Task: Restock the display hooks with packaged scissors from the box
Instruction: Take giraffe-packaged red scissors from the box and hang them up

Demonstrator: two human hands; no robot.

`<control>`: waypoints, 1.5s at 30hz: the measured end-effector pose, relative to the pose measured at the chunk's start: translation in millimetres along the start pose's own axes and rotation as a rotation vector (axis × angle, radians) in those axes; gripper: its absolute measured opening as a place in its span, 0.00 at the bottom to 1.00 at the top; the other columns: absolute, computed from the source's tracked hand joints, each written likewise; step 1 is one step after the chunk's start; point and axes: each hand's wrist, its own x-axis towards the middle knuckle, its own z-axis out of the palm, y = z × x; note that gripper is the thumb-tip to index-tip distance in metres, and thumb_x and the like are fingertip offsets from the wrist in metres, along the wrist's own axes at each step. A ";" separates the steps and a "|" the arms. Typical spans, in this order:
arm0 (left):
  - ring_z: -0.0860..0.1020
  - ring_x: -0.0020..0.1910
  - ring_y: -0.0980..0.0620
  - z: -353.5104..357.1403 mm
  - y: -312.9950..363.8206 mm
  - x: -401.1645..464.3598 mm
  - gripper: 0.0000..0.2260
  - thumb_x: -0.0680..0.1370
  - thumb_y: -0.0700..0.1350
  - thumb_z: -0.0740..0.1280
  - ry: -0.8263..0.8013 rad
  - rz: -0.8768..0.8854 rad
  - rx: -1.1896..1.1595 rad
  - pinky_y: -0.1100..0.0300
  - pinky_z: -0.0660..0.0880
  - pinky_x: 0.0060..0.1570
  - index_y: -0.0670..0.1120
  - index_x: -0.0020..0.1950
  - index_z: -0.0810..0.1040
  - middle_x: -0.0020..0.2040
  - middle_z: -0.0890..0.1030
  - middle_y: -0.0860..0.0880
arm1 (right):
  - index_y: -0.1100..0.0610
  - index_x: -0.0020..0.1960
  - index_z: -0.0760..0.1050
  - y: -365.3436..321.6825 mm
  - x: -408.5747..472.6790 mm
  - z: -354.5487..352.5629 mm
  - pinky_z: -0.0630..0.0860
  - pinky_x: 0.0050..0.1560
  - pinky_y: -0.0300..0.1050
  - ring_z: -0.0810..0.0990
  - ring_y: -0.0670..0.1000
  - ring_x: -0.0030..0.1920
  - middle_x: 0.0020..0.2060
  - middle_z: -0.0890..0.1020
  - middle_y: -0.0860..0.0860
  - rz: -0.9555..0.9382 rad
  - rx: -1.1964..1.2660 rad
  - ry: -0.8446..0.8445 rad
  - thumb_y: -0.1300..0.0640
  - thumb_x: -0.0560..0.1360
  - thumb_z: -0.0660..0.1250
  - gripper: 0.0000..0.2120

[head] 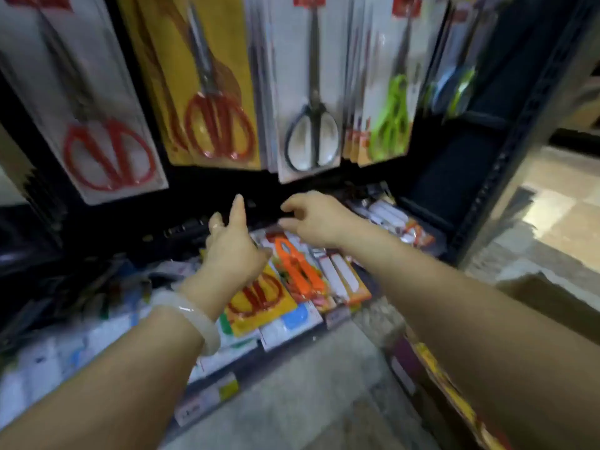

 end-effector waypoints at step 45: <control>0.84 0.41 0.47 240.8 135.0 -125.3 0.12 0.70 0.34 0.72 -0.520 -0.377 -0.998 0.56 0.82 0.37 0.42 0.53 0.79 0.45 0.84 0.43 | 0.55 0.38 0.74 260.9 -217.8 -11.7 0.72 0.27 0.35 0.76 0.44 0.25 0.25 0.78 0.47 0.631 1.030 0.400 0.63 0.74 0.68 0.07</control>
